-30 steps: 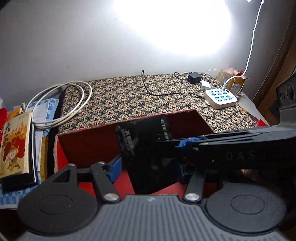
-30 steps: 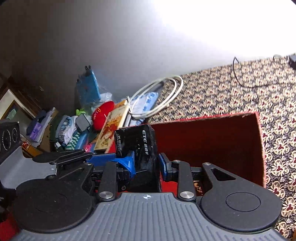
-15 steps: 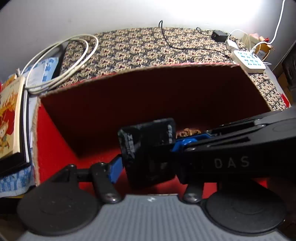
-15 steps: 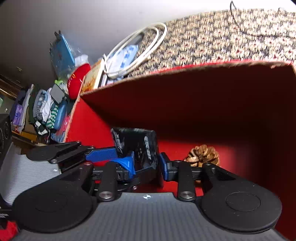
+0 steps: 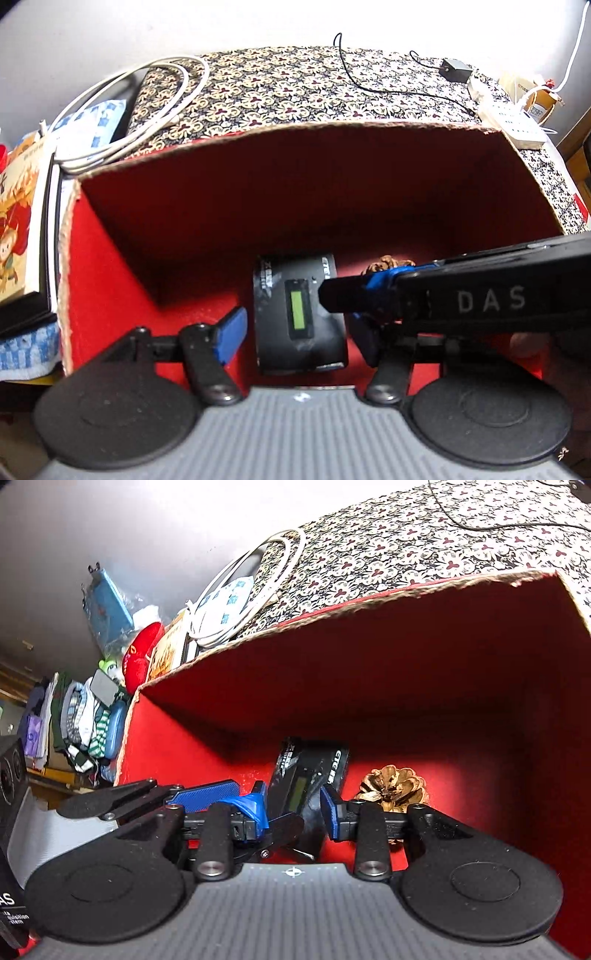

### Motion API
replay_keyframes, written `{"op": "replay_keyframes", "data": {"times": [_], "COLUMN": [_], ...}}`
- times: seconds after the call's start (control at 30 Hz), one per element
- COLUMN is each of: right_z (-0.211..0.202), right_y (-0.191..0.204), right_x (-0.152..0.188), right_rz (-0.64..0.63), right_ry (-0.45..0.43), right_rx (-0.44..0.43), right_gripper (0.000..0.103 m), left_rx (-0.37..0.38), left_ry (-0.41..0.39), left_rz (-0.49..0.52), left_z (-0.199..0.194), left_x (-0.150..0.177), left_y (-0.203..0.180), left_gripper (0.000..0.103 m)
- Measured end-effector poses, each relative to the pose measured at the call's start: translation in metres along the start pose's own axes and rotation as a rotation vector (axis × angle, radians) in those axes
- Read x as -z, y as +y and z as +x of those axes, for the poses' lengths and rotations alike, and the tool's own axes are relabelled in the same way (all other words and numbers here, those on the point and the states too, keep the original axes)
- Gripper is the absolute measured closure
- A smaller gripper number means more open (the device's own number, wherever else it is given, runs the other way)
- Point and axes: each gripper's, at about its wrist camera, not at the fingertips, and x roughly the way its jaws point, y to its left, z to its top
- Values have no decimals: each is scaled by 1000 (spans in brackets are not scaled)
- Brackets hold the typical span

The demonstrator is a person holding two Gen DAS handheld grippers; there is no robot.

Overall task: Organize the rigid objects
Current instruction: 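Lower the black device beside the pine cone and open the right gripper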

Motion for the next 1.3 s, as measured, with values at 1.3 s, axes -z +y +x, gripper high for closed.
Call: {"op": "replay_keyframes", "data": {"times": [1.3], "right_z": [-9], "right_y": [9], "right_x": [9], "right_rz": [-10], "right_ry": [-145], "right_rx": [155], "right_gripper": [87], "left_rx": [-283], "left_ry": [-137], "left_rz": [-7], "left_z": [-8], "left_x": [10], "left_y": [-15], "left_gripper": [42]}}
